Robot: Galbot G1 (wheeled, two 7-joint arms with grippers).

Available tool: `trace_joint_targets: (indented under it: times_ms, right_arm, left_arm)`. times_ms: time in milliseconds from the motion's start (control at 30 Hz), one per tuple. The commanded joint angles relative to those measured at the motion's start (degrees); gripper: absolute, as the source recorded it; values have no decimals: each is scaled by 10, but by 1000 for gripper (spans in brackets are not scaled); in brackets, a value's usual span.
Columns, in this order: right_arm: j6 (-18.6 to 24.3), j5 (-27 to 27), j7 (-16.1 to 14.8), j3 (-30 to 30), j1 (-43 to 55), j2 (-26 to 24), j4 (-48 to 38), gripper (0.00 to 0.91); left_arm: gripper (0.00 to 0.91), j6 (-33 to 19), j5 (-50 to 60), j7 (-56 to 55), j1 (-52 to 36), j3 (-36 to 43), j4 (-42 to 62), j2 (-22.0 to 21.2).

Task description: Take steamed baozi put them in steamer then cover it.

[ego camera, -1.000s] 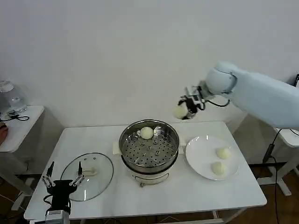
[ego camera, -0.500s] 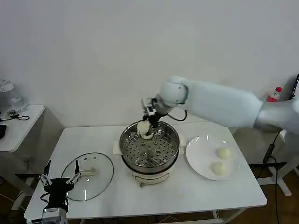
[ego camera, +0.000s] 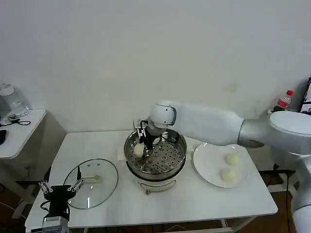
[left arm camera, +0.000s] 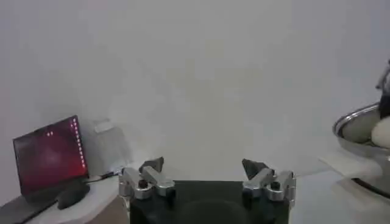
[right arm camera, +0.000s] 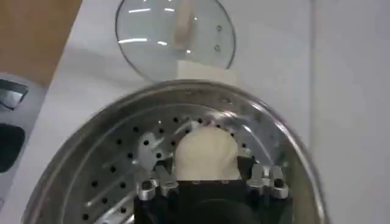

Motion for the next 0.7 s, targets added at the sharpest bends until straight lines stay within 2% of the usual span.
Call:
trace_joint_targets:
  times_ms: [33, 400, 433, 700]
  right_arm:
    - [-9, -12, 4, 4, -18, 30, -46, 715]
    - [-5, -29, 9, 16, -28, 41, -74, 715]
    - [-11, -27, 11, 17, -27, 39, -70, 907]
    - [-22, 12, 14, 16, 17, -1, 3, 907]
  left_arm:
    - [907, -1, 0, 0, 0, -1, -1, 0]
    - [907, -4, 1, -2, 4, -2, -2, -1]
    - [907, -5, 1, -2, 4, -2, -2, -1]
    - [907, -4, 2, -1, 4, 0, -2, -1]
